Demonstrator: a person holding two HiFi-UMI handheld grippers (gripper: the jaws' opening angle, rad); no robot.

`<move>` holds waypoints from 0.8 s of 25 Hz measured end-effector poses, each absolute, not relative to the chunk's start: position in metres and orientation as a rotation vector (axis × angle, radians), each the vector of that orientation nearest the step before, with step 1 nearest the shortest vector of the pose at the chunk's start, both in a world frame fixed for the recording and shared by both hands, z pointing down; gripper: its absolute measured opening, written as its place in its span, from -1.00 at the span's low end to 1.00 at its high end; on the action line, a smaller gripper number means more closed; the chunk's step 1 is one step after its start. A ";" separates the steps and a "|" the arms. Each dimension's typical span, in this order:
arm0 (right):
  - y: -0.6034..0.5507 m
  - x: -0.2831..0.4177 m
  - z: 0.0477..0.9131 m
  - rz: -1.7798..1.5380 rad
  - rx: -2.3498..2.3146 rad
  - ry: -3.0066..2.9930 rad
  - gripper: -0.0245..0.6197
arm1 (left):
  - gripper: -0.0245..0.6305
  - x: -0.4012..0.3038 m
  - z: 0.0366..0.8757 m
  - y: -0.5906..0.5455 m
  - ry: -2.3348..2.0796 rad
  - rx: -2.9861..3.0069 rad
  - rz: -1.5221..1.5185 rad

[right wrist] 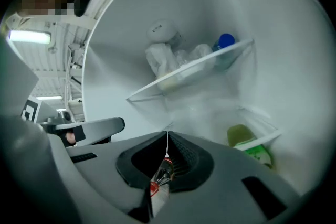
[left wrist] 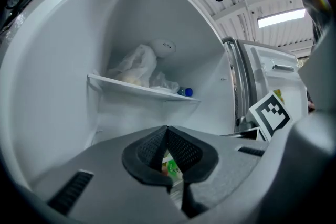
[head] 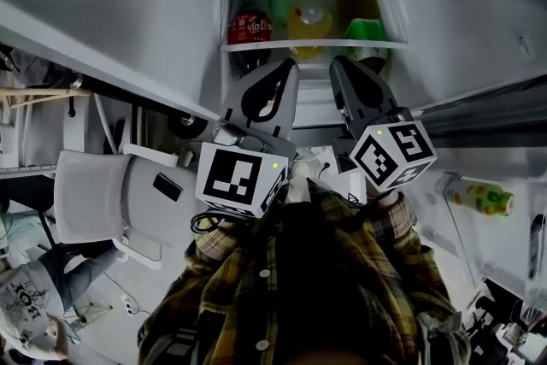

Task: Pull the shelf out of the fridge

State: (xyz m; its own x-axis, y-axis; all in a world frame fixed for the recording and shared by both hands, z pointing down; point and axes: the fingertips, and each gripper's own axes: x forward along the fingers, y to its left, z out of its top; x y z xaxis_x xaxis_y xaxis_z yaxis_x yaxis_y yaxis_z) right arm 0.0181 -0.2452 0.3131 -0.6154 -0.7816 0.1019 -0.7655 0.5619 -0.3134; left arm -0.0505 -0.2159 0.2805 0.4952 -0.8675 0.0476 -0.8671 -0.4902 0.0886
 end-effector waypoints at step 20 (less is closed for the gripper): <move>-0.288 0.027 0.385 -1.222 -1.176 2.342 -0.36 | -0.92 -0.051 0.287 -0.224 -1.597 2.600 0.021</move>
